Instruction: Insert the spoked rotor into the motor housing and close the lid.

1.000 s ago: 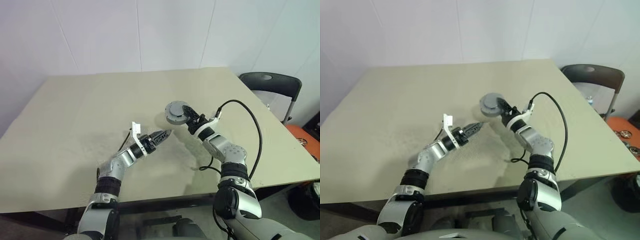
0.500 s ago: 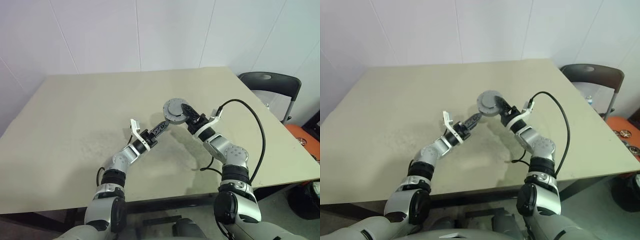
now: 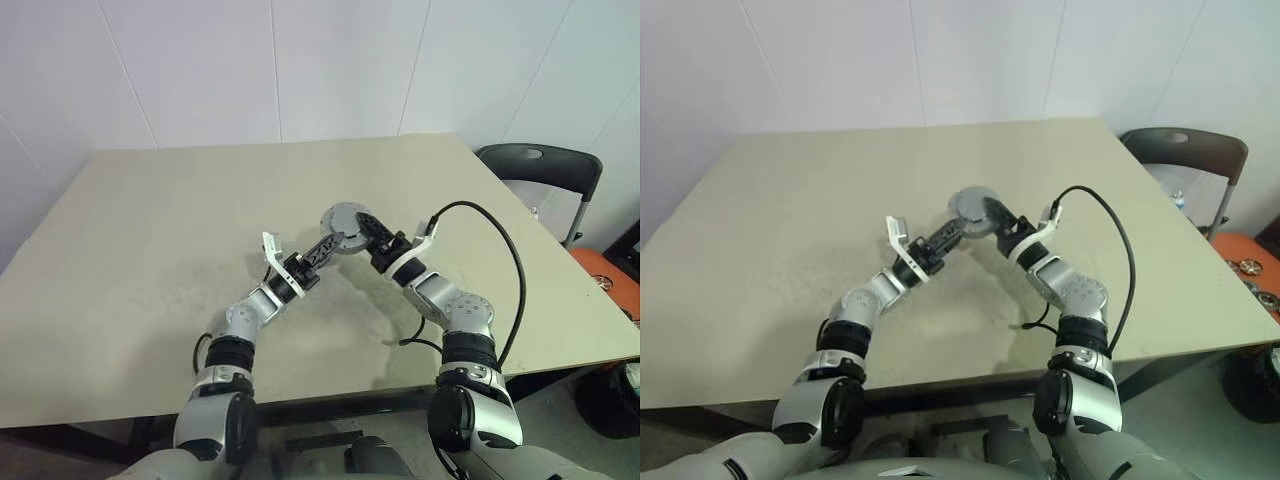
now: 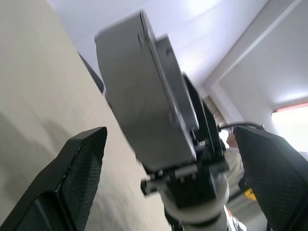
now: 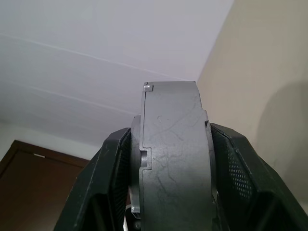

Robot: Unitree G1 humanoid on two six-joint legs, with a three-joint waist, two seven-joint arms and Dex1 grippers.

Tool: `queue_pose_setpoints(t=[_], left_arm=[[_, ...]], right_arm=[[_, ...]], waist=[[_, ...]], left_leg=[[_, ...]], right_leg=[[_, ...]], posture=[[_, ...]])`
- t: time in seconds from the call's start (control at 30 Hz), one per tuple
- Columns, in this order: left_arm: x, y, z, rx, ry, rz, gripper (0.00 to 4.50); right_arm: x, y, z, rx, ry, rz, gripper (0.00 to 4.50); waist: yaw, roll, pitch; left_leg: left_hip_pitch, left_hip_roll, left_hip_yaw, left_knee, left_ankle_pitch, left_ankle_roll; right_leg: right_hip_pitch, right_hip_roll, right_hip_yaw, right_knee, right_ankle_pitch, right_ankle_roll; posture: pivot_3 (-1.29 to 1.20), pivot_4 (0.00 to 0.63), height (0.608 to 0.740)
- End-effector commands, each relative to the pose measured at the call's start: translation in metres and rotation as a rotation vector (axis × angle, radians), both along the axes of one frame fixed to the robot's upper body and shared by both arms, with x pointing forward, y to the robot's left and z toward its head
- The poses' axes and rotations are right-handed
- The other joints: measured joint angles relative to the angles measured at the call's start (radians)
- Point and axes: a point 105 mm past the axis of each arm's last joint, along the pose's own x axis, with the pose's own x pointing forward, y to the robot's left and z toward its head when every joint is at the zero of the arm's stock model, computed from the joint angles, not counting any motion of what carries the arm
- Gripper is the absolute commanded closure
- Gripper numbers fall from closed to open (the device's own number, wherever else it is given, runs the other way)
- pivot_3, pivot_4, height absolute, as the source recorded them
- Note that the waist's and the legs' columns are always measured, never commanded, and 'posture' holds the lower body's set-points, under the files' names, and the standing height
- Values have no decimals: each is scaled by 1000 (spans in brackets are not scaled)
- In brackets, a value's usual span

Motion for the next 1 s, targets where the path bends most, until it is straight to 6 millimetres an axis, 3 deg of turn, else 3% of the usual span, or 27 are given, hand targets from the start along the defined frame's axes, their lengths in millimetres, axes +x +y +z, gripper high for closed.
queue_pose_setpoints(t=[0.03,0.23,0.33,0.47,0.83,1.0], left_arm=[[12,-5,16,-24,-30,25,22],[23,-12,7,29,26,54,22],[26,-8,-3,62,61,74,629],[24,-2,-7,43,79,70,1909],[22,8,2,-103,98,80,2081],[17,14,18,-247,88,49,2137]], right_arm=[[-1,2,27,32,-109,16,2399],[-1,1,26,25,-109,15,2399],[-1,-1,26,20,-109,8,2399],[-1,-3,26,16,-109,2,2399],[-5,9,24,-7,-121,60,2399],[-7,12,25,-13,-131,77,2399]], waist=[[1,0,0],[1,0,0],[1,0,0],[-2,0,0],[-1,0,0],[-2,0,0]], left_leg=[[0,0,0,0,0,0],[-2,-1,-2,0,0,0],[-2,-1,-2,0,0,0],[-3,-1,-3,0,0,0],[-4,-1,-4,0,0,0],[-4,-1,-5,0,0,0]], right_leg=[[0,0,0,0,0,0],[0,0,0,-1,0,0],[0,0,0,-1,0,0],[-1,0,0,0,0,0],[-2,1,-1,0,0,0],[-2,1,-1,0,0,1]], posture=[[0,0,740],[0,0,740],[0,0,740],[0,0,740],[0,0,740],[0,0,740]])
